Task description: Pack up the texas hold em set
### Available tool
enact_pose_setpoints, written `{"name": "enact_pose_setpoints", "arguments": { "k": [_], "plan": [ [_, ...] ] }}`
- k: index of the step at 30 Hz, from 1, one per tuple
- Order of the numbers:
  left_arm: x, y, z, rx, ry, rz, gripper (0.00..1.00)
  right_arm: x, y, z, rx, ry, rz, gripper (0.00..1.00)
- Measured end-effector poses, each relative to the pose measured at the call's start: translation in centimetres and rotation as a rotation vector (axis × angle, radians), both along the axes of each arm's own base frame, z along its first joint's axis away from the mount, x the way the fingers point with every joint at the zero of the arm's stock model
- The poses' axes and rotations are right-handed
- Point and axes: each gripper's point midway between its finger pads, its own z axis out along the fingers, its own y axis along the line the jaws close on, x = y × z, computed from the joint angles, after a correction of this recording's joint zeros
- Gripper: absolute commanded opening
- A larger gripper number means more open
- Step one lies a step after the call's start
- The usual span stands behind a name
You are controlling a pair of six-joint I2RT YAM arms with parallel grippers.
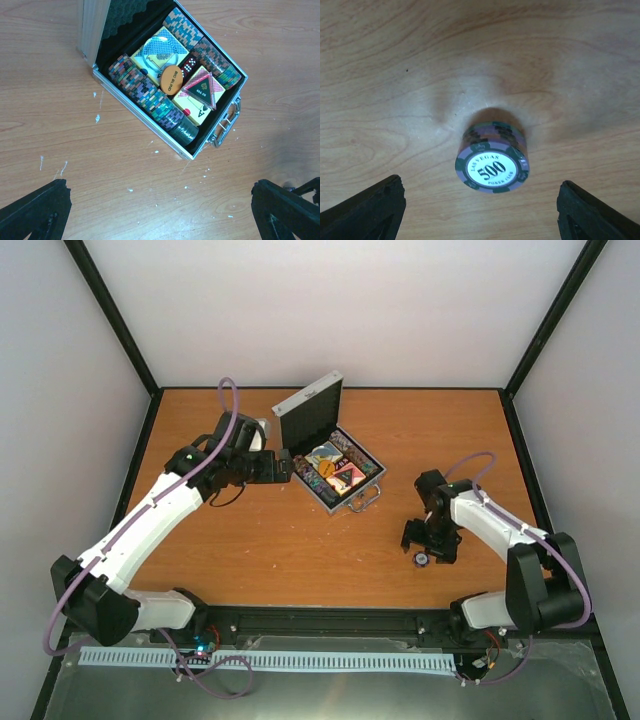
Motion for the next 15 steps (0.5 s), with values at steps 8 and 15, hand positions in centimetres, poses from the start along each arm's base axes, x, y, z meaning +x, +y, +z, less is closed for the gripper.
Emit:
{"name": "enact_pose_setpoints", "arguments": {
  "k": [8,15],
  "plan": [
    [-0.1,0.0,0.0,-0.009,0.007,0.01,1.0,-0.6,0.4,-1.8,0.023,0.034,0.001,0.78],
    [-0.2,0.0,-0.2,-0.011,0.014,0.007,1.0,-0.8,0.6,-2.7,0.03,0.054,-0.002,0.71]
  ]
}}
